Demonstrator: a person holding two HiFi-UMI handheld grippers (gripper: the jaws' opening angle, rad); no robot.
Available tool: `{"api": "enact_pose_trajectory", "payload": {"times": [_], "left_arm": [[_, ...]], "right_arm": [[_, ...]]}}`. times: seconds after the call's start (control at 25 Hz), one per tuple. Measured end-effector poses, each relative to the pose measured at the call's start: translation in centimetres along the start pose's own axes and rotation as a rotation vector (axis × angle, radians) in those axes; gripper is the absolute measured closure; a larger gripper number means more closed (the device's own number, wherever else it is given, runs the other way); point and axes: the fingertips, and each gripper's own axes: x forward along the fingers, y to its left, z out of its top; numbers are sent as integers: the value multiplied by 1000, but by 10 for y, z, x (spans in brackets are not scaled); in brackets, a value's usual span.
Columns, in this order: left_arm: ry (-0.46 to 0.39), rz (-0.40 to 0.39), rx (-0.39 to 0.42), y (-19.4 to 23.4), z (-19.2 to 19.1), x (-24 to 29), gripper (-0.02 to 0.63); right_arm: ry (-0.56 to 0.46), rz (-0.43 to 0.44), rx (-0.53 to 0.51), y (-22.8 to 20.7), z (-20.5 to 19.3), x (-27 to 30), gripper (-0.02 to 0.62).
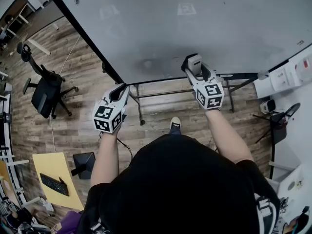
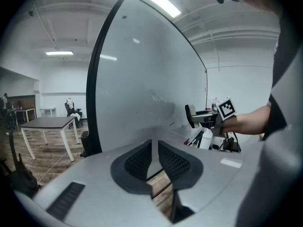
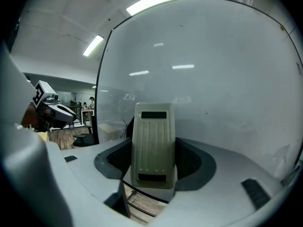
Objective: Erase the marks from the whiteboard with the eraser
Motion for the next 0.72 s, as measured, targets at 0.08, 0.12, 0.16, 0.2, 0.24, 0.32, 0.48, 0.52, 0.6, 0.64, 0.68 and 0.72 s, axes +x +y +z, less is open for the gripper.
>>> {"api": "enact_pose_trajectory", "payload": {"times": [0.08,0.12,0.16,0.2,0.24,0.32,0.48,0.52,0.6,0.64,0.68,0.72], "left_arm": [[10,4,-4,2,-4,1,552],[15,6,-5,4,-6,2,552],[20,8,-5,5,-8,2,552],[25,10,-6,6,-9,2,552],[30,12,-7,7,-11,2,552],[37,16,-10,9,-14,2,552],[50,19,-18,12,-19,5,552],[53,19,-20,13,-20,6,552],[58,19,-23,13,-22,8,552],[60,19,-24,13,-23,9,552],[62,20,-26,14,-25,10,552],[64,22,-28,14,-27,10,552]], "right_arm": [[9,5,-10,1,-5,8,347],[15,8,-12,1,-8,11,347],[21,11,-12,2,-11,15,347],[26,14,-10,2,-14,18,347],[31,16,-8,2,-16,21,347],[40,18,-6,3,-22,26,347],[54,22,-15,4,-30,36,347],[57,21,-16,4,-32,39,347],[57,19,-18,4,-35,43,347],[55,17,-21,4,-37,46,347],[49,14,-26,4,-38,48,347],[41,9,-33,4,-38,51,347]]}}
